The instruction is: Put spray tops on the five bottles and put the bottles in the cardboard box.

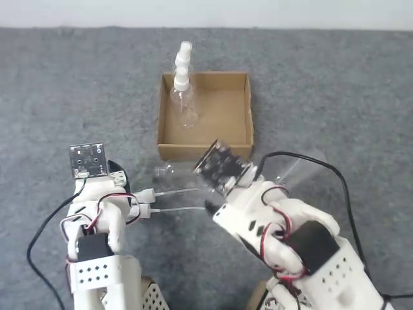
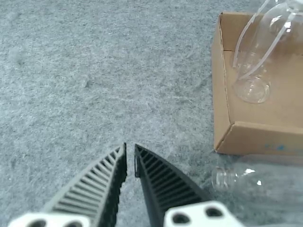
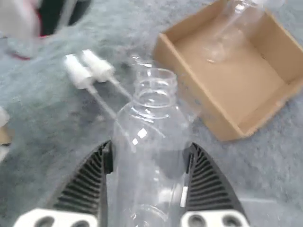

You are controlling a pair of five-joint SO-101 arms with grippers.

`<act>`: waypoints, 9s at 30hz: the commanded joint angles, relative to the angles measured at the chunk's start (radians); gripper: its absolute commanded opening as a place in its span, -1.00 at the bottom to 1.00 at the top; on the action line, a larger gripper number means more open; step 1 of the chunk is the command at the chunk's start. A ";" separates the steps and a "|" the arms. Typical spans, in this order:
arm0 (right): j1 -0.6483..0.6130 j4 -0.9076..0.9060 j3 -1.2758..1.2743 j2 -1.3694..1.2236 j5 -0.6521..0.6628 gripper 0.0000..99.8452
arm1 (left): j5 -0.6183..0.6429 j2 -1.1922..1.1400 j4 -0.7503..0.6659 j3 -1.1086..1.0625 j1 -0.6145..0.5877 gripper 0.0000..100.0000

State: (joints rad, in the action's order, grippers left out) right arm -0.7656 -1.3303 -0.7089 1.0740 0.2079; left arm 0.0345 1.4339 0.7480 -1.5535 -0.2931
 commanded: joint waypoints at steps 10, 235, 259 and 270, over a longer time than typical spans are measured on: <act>0.272 0.222 -0.149 0.027 -0.109 -0.93 | 0.155 0.015 -0.025 0.036 0.006 -0.94; 0.420 0.466 -0.356 0.025 -0.178 -0.92 | 0.603 -0.634 0.509 0.842 0.175 -0.98; 0.420 0.466 -0.356 0.025 -0.178 -0.92 | 0.652 -0.117 0.371 0.837 0.173 -0.98; 0.389 0.464 -0.358 0.025 -0.178 -0.92 | 0.766 0.000 0.328 0.817 0.175 -0.98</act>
State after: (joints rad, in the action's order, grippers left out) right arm -0.3360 -0.8899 -1.0787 1.0740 0.0299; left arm 0.7449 1.3863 1.1101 -0.7664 -0.1227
